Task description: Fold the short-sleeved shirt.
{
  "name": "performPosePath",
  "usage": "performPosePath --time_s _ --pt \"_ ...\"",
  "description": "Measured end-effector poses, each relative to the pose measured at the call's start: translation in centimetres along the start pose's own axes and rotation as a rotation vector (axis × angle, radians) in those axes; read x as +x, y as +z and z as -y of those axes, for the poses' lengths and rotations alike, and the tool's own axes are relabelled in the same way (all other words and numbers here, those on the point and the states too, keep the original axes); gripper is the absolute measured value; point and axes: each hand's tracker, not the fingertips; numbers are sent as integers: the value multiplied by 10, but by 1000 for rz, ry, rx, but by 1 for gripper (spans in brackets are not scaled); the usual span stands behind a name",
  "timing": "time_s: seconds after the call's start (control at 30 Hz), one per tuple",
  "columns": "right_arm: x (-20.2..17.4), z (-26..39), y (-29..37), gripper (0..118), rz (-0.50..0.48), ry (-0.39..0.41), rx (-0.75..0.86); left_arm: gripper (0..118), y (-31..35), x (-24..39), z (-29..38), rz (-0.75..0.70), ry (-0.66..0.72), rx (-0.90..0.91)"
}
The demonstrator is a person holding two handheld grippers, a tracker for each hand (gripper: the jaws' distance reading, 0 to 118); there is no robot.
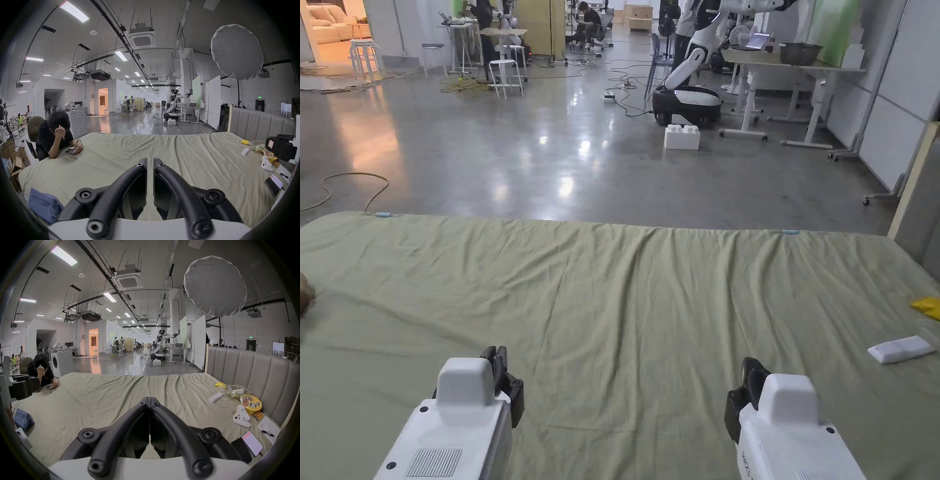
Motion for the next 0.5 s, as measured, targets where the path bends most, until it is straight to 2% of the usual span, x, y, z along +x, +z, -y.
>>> performPosePath --time_s 0.17,0.2,0.23,0.27,0.3,0.33,0.37,0.43,0.5 --pt "-3 -1 0 2 -13 22 7 7 1 -1 -1 -2 3 -4" --pt "-4 -1 0 12 -12 27 8 10 0 -3 -1 -1 2 -8" --pt "-4 -1 0 28 -9 32 10 17 0 -3 -1 -1 1 -10" --pt "-5 -1 0 47 -6 40 12 31 0 -3 -1 -1 3 -10" --pt "-6 -2 0 67 -3 54 18 54 1 -4 -1 2 5 -10" --pt "-6 -2 0 76 -3 49 13 67 0 -6 -1 3 7 -11" --pt "-5 0 0 80 2 30 -4 72 0 -6 -1 2 11 -10" --pt "-5 1 0 81 10 42 9 72 2 -7 0 6 16 0" --pt "-5 2 0 89 16 40 13 74 2 -8 0 -4 8 14"
